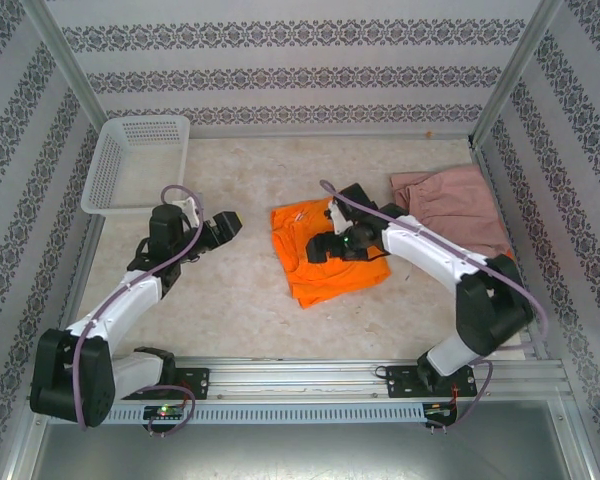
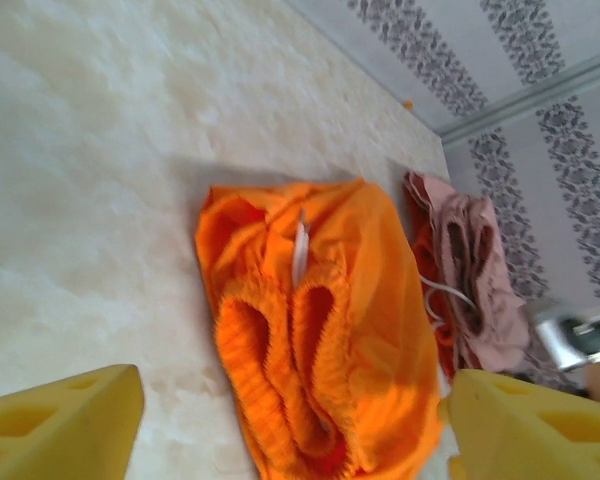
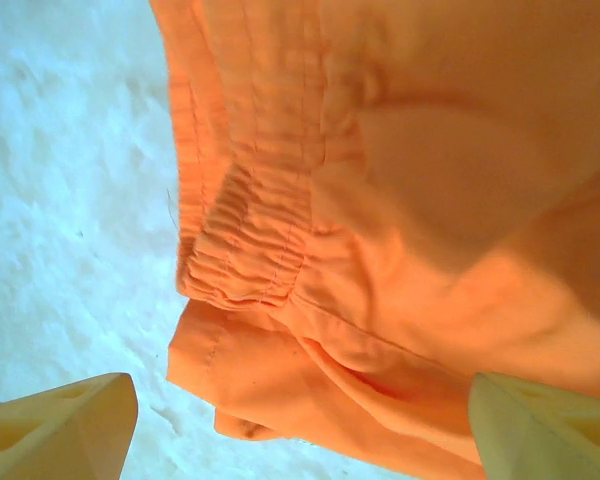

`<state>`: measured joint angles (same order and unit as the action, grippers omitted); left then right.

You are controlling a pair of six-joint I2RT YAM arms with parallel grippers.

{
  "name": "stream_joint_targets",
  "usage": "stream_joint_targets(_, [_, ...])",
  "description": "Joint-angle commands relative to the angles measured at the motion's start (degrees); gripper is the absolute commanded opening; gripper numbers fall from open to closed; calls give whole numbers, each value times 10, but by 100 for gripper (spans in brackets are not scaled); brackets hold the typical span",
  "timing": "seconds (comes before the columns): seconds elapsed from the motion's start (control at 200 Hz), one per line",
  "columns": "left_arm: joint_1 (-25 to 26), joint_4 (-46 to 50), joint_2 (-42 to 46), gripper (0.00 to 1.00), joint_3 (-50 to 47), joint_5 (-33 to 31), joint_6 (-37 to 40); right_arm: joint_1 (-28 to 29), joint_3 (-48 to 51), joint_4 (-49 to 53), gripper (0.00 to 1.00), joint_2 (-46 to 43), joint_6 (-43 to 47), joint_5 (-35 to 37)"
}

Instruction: Fold and stack the shorts

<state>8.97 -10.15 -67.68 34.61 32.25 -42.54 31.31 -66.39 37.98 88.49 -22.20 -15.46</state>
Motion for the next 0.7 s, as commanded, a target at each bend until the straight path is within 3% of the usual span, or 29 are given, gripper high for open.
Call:
stream_joint_targets(0.0, [28, -59, -36, 73, -7, 51, -36, 14, -60, 59, 84, -4, 22, 121])
stream_joint_targets(0.155, [66, -109, -123, 64, 17, 62, -52, 35, -154, 79, 81, 62, 7, 170])
stream_joint_targets(0.285, [70, -193, -210, 52, 36, 85, -99, 52, -231, 82, 79, 133, -2, 185])
stream_joint_targets(0.365, [75, -228, -255, 50, 49, 87, -115, 58, -277, 88, 77, 182, -8, 194])
stream_joint_targets(0.57, [84, -217, -319, 45, 81, 58, -97, 65, -356, 100, 70, 284, -17, 198])
stream_joint_targets(0.694, [84, -195, -346, 35, 88, 39, -83, 66, -375, 100, 62, 319, -22, 202])
